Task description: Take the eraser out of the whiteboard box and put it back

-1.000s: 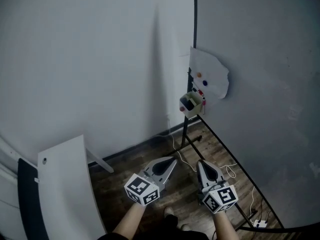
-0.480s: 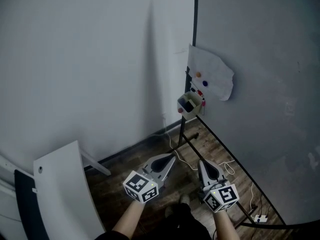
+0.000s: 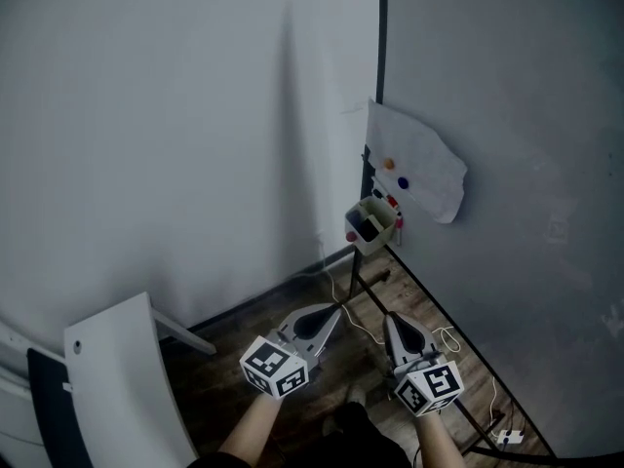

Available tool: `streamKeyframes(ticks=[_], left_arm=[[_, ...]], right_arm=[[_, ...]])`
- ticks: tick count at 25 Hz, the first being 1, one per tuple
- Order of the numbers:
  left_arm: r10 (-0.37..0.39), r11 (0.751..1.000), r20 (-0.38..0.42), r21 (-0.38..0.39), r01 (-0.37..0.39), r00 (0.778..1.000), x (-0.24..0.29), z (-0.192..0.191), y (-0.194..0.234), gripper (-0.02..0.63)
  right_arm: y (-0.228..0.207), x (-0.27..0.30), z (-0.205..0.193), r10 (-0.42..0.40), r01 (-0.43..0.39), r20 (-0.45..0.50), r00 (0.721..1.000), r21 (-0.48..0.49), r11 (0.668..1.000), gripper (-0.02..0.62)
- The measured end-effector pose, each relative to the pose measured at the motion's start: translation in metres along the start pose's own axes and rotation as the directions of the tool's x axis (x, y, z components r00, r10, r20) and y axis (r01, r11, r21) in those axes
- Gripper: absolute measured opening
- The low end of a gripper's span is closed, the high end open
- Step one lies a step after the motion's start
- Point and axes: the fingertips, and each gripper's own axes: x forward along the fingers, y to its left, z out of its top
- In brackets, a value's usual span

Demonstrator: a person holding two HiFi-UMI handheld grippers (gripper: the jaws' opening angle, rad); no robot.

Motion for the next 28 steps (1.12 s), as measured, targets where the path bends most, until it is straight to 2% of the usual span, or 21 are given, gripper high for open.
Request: streamKeyframes(ticks=[7, 18, 28], left_arm=[[0.015, 1.0, -0.016, -0.003, -0.015, 1.0, 0.044, 0.004, 0.028, 0.006], [0.032, 0.999, -0.049, 0.026, -0.031, 0.998, 0.095, 0.01, 0.056, 0.006], [-0.024, 0.999, -0.094, 0.044, 0.029, 0.995, 0.131, 0.011, 0.088, 0.006]], right_arm=[[-0.041, 0.034, 0.007, 0.006, -0.006, -0.001, 1.0, 0.019, 1.0, 0.003], [-0.081, 0.073, 0.012, 0.039, -0.04, 0.014, 0.999, 0.05, 0.998, 0.003], [-0.103, 0.106, 0.012, -0.018, 0.017, 0.019, 1.0, 0.081, 0.997, 0.003]])
